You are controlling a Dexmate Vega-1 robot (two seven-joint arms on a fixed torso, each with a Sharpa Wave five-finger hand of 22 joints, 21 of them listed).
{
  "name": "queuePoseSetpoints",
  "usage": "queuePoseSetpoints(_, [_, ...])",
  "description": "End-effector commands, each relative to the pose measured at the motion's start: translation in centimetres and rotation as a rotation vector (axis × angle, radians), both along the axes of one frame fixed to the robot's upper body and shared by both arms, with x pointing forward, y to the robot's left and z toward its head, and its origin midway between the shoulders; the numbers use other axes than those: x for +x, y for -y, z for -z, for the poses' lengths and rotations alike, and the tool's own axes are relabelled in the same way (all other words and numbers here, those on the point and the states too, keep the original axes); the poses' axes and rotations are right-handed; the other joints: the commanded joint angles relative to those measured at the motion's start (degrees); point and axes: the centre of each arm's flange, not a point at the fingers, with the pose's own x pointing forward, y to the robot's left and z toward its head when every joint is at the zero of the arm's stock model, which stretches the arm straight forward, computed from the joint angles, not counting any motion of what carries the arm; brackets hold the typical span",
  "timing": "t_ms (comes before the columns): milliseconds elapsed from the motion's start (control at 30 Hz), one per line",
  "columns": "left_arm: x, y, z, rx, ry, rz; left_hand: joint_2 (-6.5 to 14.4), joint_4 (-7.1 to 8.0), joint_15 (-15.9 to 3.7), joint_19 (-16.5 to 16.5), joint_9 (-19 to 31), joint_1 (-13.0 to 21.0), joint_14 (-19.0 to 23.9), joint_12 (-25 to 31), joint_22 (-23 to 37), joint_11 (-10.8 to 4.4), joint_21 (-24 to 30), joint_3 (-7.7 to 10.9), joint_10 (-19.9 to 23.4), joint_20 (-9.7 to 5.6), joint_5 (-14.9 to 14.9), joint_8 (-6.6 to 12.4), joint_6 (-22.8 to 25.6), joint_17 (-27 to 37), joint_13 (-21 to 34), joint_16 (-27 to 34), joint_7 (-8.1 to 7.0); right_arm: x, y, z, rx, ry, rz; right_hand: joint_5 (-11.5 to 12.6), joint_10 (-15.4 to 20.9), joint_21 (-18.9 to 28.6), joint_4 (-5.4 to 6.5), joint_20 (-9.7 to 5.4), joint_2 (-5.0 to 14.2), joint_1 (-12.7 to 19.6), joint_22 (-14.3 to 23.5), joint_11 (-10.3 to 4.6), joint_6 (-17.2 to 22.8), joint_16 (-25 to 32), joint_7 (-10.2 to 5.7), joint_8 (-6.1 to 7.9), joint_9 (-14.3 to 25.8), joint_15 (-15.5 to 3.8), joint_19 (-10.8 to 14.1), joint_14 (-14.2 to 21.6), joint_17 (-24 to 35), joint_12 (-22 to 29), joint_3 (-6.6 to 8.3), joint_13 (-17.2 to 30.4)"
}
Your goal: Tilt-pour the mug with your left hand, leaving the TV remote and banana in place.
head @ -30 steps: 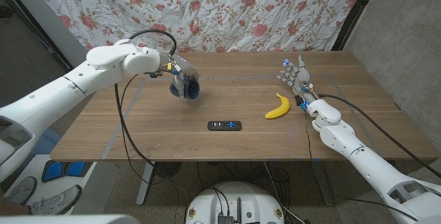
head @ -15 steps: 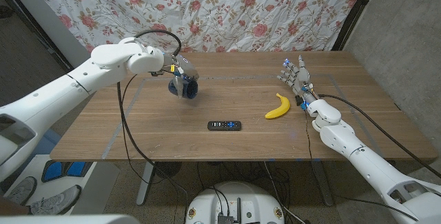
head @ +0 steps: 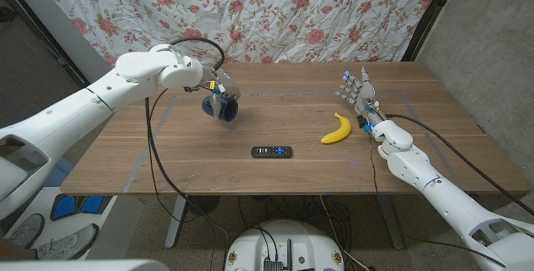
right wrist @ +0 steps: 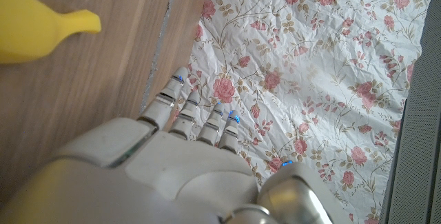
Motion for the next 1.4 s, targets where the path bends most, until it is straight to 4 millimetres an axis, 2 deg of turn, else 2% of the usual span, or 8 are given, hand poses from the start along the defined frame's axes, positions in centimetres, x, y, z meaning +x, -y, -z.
queuePoseSetpoints(33, [0.3,0.5,0.2,0.053,0.016,-0.048,17.33,0.66,-10.33,0.16,0.12,7.09,3.25,1.73,0.15,-9.25,0.43,0.9,9.92,0.05,0.3,15.12,3.74,5.54,13.5,0.08,-3.49,0.0,0.0,0.0,-0.001,-0.001,0.0,0.27,0.21,0.38,0.21,0.03,0.52,-0.04,0.31,-0.15,0.09,0.32,-0.37,0.21,0.14,-2.85,0.27,0.39,0.14,0.25,0.04,0.23])
queuePoseSetpoints(800, [1.0,1.1,0.5,0.08,-0.003,-0.083,17.61,0.45,-10.31,-0.08,-0.22,6.78,3.24,1.75,0.19,-9.14,0.61,1.09,9.8,0.13,0.31,15.58,3.82,6.0,14.2,-0.53,-3.29,0.0,0.0,0.0,0.0,-0.001,0.0,0.27,0.25,0.38,0.21,0.06,0.51,-0.05,0.31,-0.17,0.07,0.27,-0.37,0.2,0.14,-2.9,0.28,0.28,0.14,0.27,0.03,0.23])
queuePoseSetpoints(1267, [1.1,-0.1,-0.2,-0.098,0.001,-0.042,17.93,0.51,-10.16,-0.45,-0.48,6.54,3.02,1.58,0.17,-9.14,0.61,1.55,9.64,0.01,0.36,15.97,4.43,5.78,14.41,-1.39,-3.5,0.0,0.0,0.0,0.0,-0.001,0.0,0.27,0.27,0.36,0.21,0.07,0.51,-0.05,0.31,-0.19,0.09,0.32,-0.37,0.21,0.14,-2.93,0.24,0.39,0.14,0.28,0.03,0.23])
queuePoseSetpoints(1400, [1.1,-0.5,-0.1,-0.138,-0.003,-0.038,17.86,0.52,-10.23,-0.36,-0.59,6.39,3.16,1.5,0.16,-9.17,0.69,1.59,9.7,-0.01,0.34,15.89,4.22,5.7,14.36,-1.55,-3.04,0.0,0.0,0.0,-0.001,-0.001,0.0,0.27,0.28,0.36,0.22,0.05,0.51,-0.06,0.31,-0.22,0.1,0.32,-0.37,0.21,0.14,-2.9,0.25,0.38,0.14,0.28,0.04,0.23])
